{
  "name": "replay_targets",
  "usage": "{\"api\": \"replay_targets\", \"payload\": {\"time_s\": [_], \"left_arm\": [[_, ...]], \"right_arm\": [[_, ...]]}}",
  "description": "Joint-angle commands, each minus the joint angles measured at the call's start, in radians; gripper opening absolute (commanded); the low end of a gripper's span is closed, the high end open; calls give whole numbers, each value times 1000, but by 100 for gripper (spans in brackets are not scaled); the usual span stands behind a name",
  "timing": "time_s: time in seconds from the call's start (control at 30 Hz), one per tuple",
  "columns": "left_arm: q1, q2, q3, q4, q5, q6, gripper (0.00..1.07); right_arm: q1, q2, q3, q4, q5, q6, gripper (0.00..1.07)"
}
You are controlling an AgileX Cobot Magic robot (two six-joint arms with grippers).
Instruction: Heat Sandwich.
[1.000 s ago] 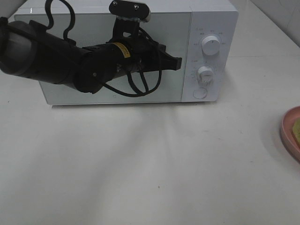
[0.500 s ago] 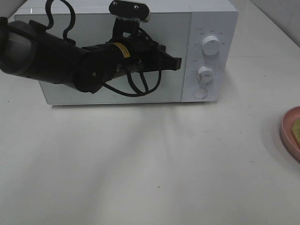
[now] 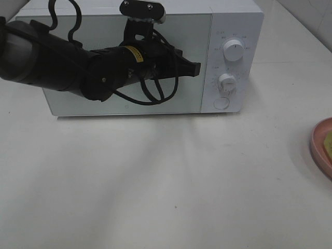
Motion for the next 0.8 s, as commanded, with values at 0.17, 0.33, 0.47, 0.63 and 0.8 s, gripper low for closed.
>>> {"api": "replay_targets", "payload": {"time_s": [0.17,0.33,0.47,0.63,0.8], "left_arm": [[3,-40,43,-75,-53,-7,0],[-30,-91,125,-75,-58,-8,0],[-45,-121,162,-75,-57,-8,0],[-76,-185,229,-75,-31,-8,0],[-90,-246,274,-76,34,-10,0]], "right_arm": [[-4,-29,2,-2,-2,-6,75],[-4,-29,2,-2,-2,-6,75],[-4,-29,2,-2,-2,-6,75],[-4,-29,2,-2,-2,-6,75],[-4,-29,2,-2,-2,-6,75]]}}
